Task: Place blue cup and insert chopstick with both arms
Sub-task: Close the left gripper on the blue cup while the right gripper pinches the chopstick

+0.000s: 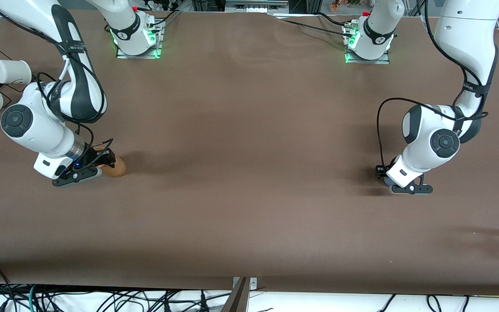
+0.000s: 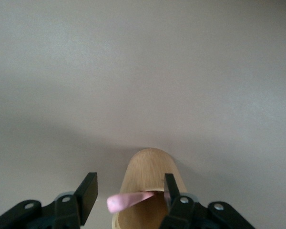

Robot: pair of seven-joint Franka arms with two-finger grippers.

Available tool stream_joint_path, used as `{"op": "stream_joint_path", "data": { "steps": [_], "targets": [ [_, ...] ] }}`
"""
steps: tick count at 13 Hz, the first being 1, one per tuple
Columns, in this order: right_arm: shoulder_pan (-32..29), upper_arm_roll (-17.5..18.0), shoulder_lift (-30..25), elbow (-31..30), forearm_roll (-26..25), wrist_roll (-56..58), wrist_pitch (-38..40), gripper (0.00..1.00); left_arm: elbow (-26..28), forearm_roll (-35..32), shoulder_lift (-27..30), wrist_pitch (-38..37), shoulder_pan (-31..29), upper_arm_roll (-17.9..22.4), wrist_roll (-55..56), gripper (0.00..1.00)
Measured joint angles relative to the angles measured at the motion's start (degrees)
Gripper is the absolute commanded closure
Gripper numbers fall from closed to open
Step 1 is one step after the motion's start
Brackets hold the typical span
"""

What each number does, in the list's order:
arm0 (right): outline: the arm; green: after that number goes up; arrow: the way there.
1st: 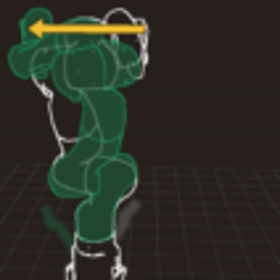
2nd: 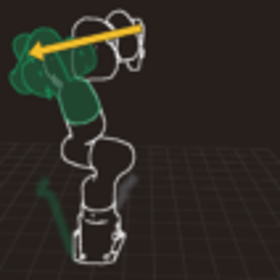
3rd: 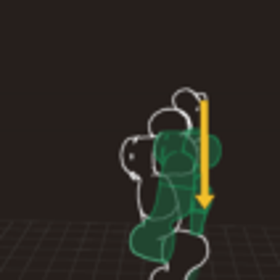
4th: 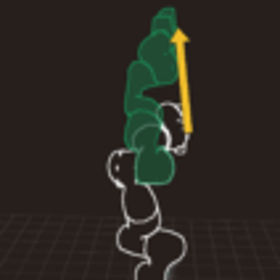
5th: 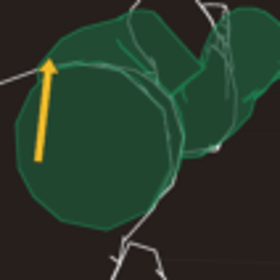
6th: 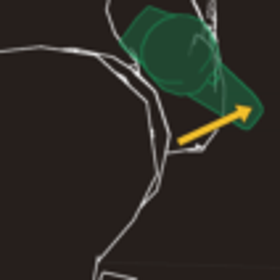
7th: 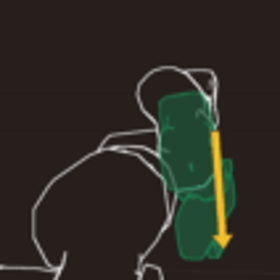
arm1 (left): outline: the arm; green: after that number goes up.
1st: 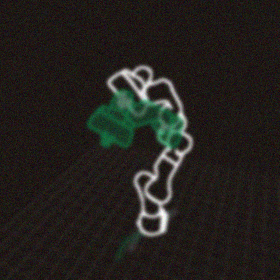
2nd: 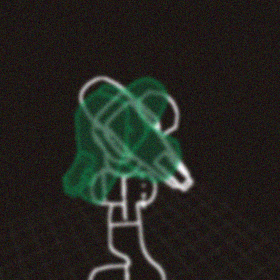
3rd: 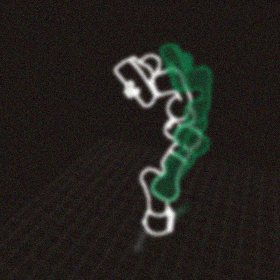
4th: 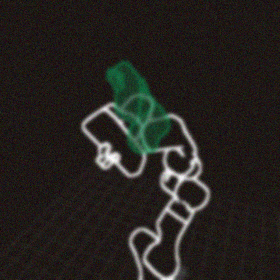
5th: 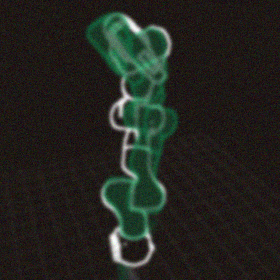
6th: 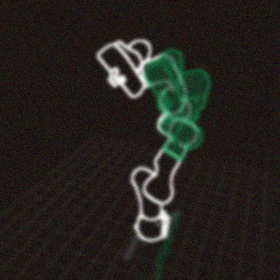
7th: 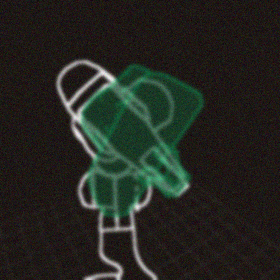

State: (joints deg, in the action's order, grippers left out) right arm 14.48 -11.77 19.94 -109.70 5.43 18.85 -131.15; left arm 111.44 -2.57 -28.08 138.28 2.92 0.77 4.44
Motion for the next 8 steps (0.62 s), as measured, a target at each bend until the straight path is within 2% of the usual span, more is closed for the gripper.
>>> {"op": "stream_joint_path", "data": {
  "steps": [1,4,6,8],
  "targets": [
    [0.0,-0.02,-0.06,-0.02,0.0,0.26,0.0,0.57,-0.13,0.0,0.09,-0.29,-0.27,0.02,-0.02,1.0],
    [-0.03,-0.14,-0.06,-0.12,0.01,0.4,0.0,0.58,-1.26,0.0,1.18,-3.76,-0.47,-0.03,-0.16,1.0],
    [-0.06,-0.21,-0.07,-0.21,0.01,0.45,0.0,0.65,-3.05,0.07,2.01,-7.08,-0.45,-0.76,-0.08,1.0],
    [-0.08,-0.25,-0.07,-0.45,0.02,0.49,0.0,0.72,-5.88,0.64,2.65,-10.27,-0.34,-4.7,4.35,1.0]
  ]
}}
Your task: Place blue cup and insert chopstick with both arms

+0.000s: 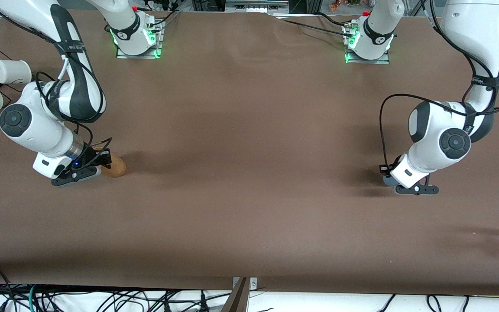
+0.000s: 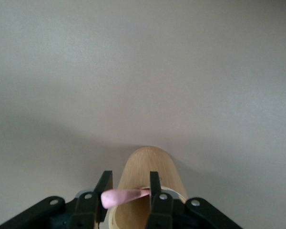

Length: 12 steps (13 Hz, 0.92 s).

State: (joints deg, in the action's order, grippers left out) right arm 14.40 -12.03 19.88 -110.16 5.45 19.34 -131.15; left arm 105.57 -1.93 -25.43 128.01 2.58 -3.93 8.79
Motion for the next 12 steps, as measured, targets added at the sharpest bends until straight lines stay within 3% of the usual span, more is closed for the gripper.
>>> {"op": "stream_joint_path", "data": {
  "steps": [3,5,8,12],
  "targets": [
    [-0.04,-0.04,0.0,-0.31,0.01,0.08,-0.01,0.88,-3.77,0.05,-0.19,-1.59,2.91,-8.94,19.23,1.0],
    [-0.05,-0.05,0.0,-0.4,0.02,0.1,-0.02,0.96,-6.65,0.04,-2.02,-1.6,9.37,-11.3,31.81,1.0],
    [-0.07,-0.15,-0.09,-0.39,0.02,0.19,-0.11,0.98,-13.61,0.02,-7.4,-1.57,20.5,-10.63,48.39,1.0],
    [-0.03,-0.13,-0.82,2.94,0.02,0.73,2.56,0.98,-23.24,-0.34,-15.94,-1.57,33.49,-3.61,61.71,1.0]
  ]
}}
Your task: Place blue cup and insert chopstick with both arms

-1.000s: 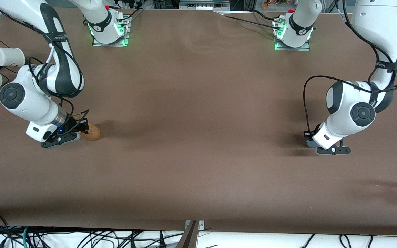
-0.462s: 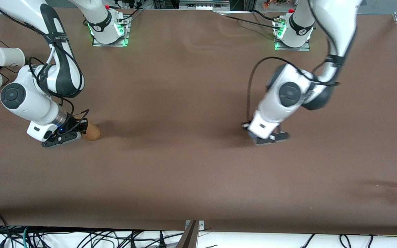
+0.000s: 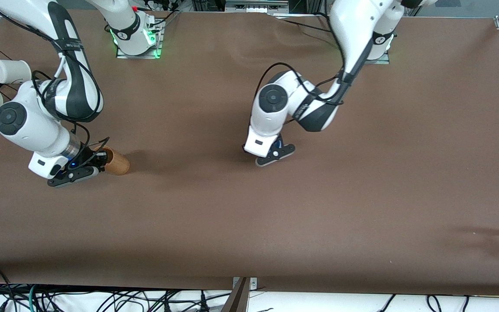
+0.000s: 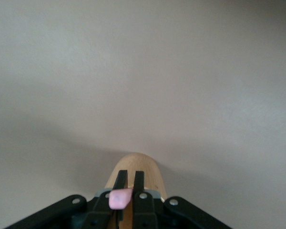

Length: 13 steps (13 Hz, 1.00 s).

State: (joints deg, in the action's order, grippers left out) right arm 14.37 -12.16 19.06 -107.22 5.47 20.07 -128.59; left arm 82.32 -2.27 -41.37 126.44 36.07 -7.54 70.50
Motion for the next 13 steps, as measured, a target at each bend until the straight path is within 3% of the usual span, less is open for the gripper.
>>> {"op": "stream_joint_path", "data": {
  "steps": [3,4,6,7,8,11,13],
  "targets": [
    [0.05,0.04,-1.36,9.28,0.02,0.01,13.28,0.98,-3.14,-0.01,-4.32,0.13,4.06,3.2,4.0,1.0],
    [0.07,0.1,-1.83,12.64,0.04,0.01,17.54,0.98,-4.06,-0.04,-4.67,-0.65,4.63,3.82,4.84,0.95],
    [0.19,0.32,-2.41,18.71,0.14,0.01,24.49,0.98,-4.76,-0.04,-5.09,-0.73,4.84,4.2,5.54,0.62],
    [0.32,0.47,-2.44,21.15,0.21,0.01,26.91,0.98,-4.81,-0.04,-5.19,-0.63,4.84,4.37,5.57,0.36],
    [0.51,0.6,-2.45,23.14,0.26,-0.04,28.82,0.98,-4.86,-0.04,-5.37,-0.5,4.82,4.56,5.57,0.0],
    [1.89,0.8,-2.43,26.76,0.73,-2.25,31.53,0.98,-6.37,0.47,-5.35,-0.39,4.63,4.67,5.56,0.0],
    [5.59,0.98,-2.21,27.19,1.25,-9.47,31.53,0.98,-8.16,4.49,-3.84,-1.58,4.46,4.75,4.71,0.0]
  ]
}}
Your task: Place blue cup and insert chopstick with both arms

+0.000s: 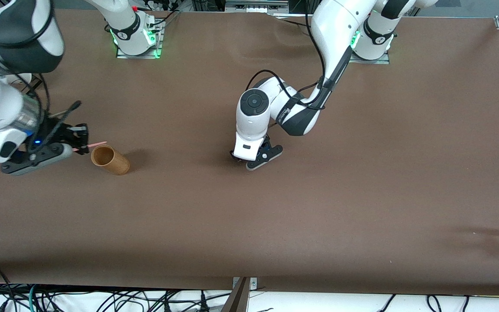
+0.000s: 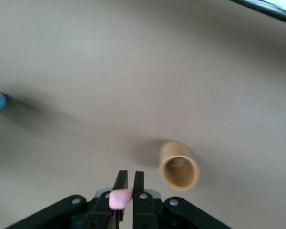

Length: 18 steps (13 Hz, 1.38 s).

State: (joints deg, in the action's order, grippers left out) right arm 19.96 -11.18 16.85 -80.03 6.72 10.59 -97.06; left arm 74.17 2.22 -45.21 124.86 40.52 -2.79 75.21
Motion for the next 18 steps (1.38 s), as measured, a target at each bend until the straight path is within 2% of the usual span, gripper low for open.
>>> {"op": "stream_joint_path", "data": {
  "steps": [2,4,7,9,11,13,16,18],
  "targets": [
    [5.0,0.2,0.8,0.0,0.08,-8.47,-0.9,0.98,-1.33,3.45,4.14,-7.89,-1.26,0.36,-5.19,0.0],
    [9.69,0.29,2.0,0.02,0.1,-16.34,-2.92,0.98,-1.94,3.81,10.71,-17.48,-5.4,0.59,-17.49,0.0],
    [14.84,0.35,3.82,0.04,0.12,-26.38,-7.74,0.98,-1.77,3.79,20.57,-28.57,-15.96,1.28,-40.66,0.0],
    [17.66,0.38,5.46,0.03,0.37,-32.32,-12.11,0.98,-1.42,3.73,25.13,-32.97,-24.4,2.35,-56.1,0.0],
    [20.82,0.41,7.71,0.09,1.32,-39.4,-17.77,0.98,-1.0,1.18,28.69,-35.0,-29.79,4.77,-67.05,0.0],
    [23.82,0.45,10.82,1.49,1.57,-46.48,-22.16,0.98,-0.06,-2.66,32.4,-35.79,-32.55,5.18,-70.71,0.0],
    [26.88,0.45,17.3,8.09,1.61,-55.01,-23.97,0.98,3.3,-3.69,37.89,-37.91,-32.13,4.65,-70.95,0.0],
    [28.28,0.44,20.45,10.38,1.62,-57.3,-24.94,0.98,4.53,-3.58,39.79,-38.23,-32.67,5.11,-70.94,0.0]
  ]
}}
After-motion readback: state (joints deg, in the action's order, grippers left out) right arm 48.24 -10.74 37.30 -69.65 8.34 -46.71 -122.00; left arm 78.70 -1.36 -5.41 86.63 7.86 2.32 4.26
